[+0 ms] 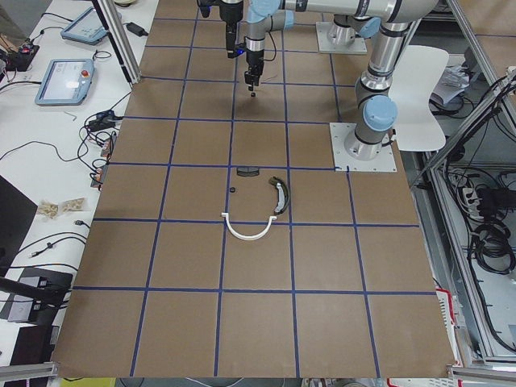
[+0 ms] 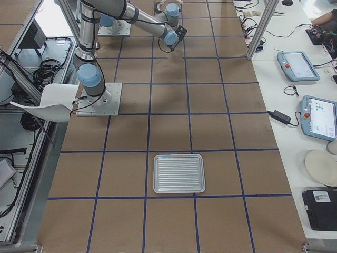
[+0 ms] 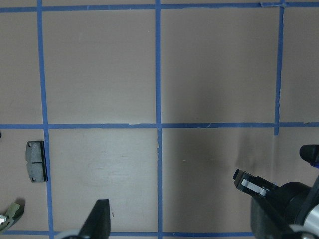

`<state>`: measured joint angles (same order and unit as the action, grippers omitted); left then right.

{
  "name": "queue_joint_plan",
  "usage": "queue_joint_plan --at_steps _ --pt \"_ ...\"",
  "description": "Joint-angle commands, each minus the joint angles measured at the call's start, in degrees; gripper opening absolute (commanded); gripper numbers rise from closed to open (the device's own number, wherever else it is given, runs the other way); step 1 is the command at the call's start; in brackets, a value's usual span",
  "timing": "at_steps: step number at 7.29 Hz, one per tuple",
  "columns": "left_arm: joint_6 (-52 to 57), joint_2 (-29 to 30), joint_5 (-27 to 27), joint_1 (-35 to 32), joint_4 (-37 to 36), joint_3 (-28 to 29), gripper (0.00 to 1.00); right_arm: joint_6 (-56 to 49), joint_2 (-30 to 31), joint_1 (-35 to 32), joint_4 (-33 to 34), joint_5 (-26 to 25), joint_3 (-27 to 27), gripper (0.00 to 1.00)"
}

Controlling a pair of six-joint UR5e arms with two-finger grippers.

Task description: Place bearing gear from tray to pile

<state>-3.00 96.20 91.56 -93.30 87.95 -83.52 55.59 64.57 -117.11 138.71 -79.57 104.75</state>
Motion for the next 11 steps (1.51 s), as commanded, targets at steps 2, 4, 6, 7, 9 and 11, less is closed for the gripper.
queue_joint_plan --at_steps 2,4,6,7,9,11 --pt "0.6 4.0 0.4 0.3 -2.4 -4.7 1.0 -14.8 7.9 6.8 -10.9 -2.0 -0.4 1.0" --pt "-2.3 7.7 -0.1 -2.5 -13.4 -12.4 1.0 -33.9 15.8 16.9 -23.8 -2.0 -0.5 1.0" --pt "-13.6 12.0 0.5 -12.0 -28.4 -20.1 1.0 -47.7 19.5 25.4 -36.9 -2.9 -4.6 1.0" --pt "-14.3 13.1 0.5 -14.3 -34.2 -24.5 1.0 -50.0 19.7 27.5 -45.6 -4.3 -10.4 1.0" --pt "-14.3 14.5 0.4 -14.9 -45.5 -32.4 1.0 -52.6 20.9 28.1 -57.3 -5.6 -18.2 1.0" --pt "-14.1 15.4 0.5 -15.9 -45.7 -32.5 1.0 -54.1 23.9 27.5 -57.6 -6.6 -18.1 1.0"
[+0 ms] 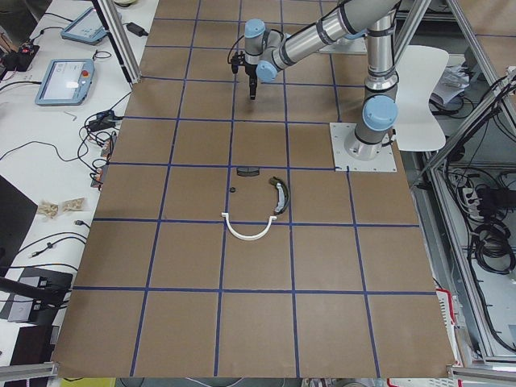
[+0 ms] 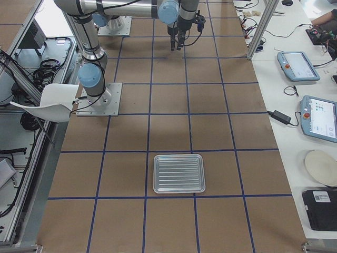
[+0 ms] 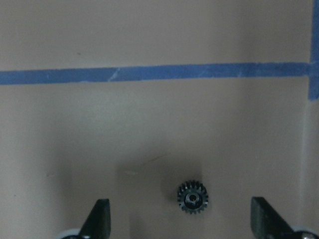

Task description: Place bearing gear from tray to pile

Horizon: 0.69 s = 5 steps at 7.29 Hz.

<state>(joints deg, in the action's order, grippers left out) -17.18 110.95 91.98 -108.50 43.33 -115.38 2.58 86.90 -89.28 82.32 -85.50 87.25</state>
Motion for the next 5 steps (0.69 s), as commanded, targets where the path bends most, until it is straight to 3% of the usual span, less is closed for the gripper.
queue_joint_plan --at_steps 1,3,4,5 --pt "0.7 0.8 0.3 -0.8 -1.7 -0.5 0.88 -2.5 1.5 -0.3 -1.0 -2.6 -0.5 1.0" --pt "0.8 1.1 0.3 -0.8 -2.7 -0.4 0.16 -4.8 1.5 0.2 -0.7 -2.9 0.1 1.0" --pt "0.9 1.1 0.3 -0.8 -2.7 0.0 0.0 -4.7 1.6 0.3 -0.1 -2.9 1.2 1.0" --pt "1.0 1.1 0.3 -0.8 -2.7 0.3 0.0 -5.6 1.5 0.8 1.3 -2.9 1.3 1.0"
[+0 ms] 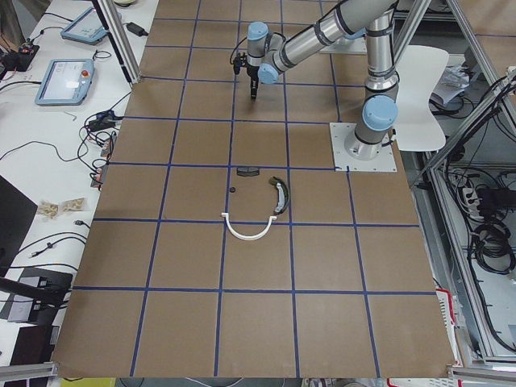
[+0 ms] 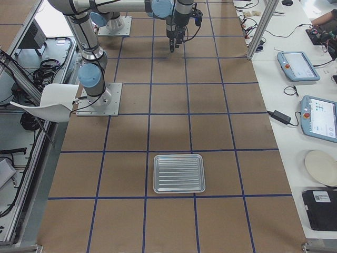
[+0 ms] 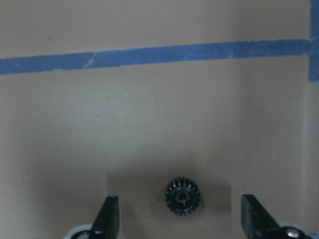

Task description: Place bearing gear from tray to pile

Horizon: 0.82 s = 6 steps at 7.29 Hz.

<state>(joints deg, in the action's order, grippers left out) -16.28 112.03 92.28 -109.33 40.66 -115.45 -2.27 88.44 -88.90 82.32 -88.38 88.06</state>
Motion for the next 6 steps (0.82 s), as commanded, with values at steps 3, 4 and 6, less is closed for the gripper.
queue_joint_plan --at_steps 3,4,6 --pt "7.6 -2.5 0.3 3.6 6.7 6.1 0.0 -1.9 0.2 3.9 0.2 0.2 0.5 1.0" --pt "7.8 -3.9 0.3 7.8 16.2 11.9 0.0 -0.7 1.2 3.6 0.3 1.0 0.4 1.0" --pt "19.5 -5.4 0.9 19.2 32.8 20.7 0.0 6.0 2.6 1.2 0.3 1.2 0.8 1.0"
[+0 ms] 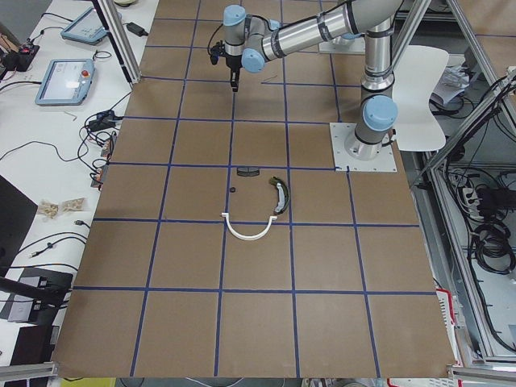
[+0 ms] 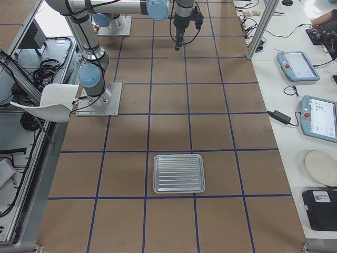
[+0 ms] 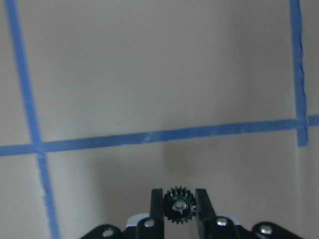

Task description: Place bearing gear from tray to pile

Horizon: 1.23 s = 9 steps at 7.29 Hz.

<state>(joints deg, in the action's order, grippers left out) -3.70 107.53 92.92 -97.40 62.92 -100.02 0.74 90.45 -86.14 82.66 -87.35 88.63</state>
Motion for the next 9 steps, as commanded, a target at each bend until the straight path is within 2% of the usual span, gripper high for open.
queue_joint_plan --at_steps 1,3,4,6,9 --pt "15.3 -1.4 0.4 13.7 15.0 6.7 0.0 3.0 0.8 -4.6 0.5 0.1 1.2 1.0" --pt "34.9 -1.0 8.7 24.0 13.6 4.2 0.0 2.0 0.3 -4.5 0.7 -0.6 1.5 1.0" --pt "41.1 1.1 9.0 29.8 7.0 3.5 0.0 0.6 0.3 -4.3 0.4 -1.0 1.5 1.0" --pt "52.5 4.4 8.9 36.3 -1.1 2.2 0.0 0.7 0.4 -4.2 0.3 -0.6 1.5 1.0" --pt "55.9 8.6 8.3 39.8 -9.2 -1.6 0.0 1.1 0.5 -4.3 0.7 -0.9 1.5 1.0"
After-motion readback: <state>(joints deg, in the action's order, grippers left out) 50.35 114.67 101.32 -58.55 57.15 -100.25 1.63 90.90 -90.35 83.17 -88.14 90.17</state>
